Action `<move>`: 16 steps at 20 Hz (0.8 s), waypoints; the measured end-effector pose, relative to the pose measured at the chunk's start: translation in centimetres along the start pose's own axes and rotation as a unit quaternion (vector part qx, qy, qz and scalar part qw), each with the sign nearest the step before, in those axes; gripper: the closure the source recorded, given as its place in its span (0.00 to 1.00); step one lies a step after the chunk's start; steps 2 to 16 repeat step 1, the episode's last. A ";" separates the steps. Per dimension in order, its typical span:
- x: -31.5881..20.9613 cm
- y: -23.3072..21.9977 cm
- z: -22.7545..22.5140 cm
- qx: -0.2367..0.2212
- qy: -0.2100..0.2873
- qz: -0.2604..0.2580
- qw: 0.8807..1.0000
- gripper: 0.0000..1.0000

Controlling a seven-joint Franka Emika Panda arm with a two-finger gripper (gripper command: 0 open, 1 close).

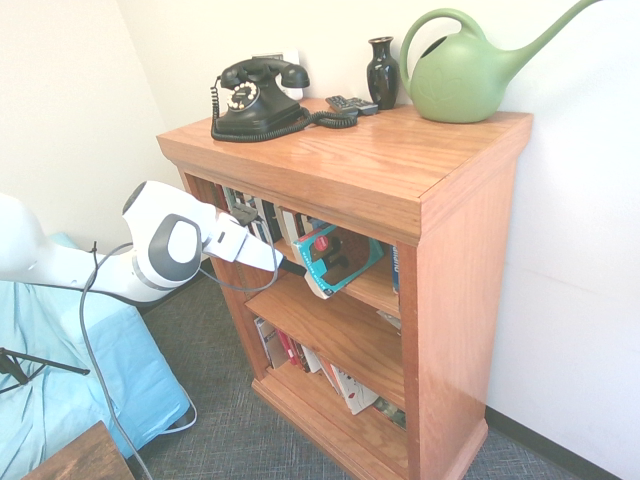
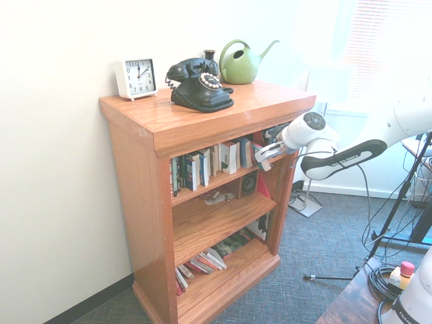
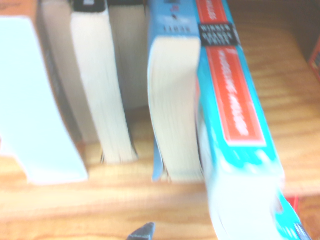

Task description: Organize the shelf

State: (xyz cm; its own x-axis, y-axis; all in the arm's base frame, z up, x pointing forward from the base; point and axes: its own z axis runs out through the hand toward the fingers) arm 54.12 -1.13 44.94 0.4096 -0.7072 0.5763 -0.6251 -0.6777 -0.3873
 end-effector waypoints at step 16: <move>-0.1 0.5 -0.7 0.000 -0.002 0.002 1.000 0.00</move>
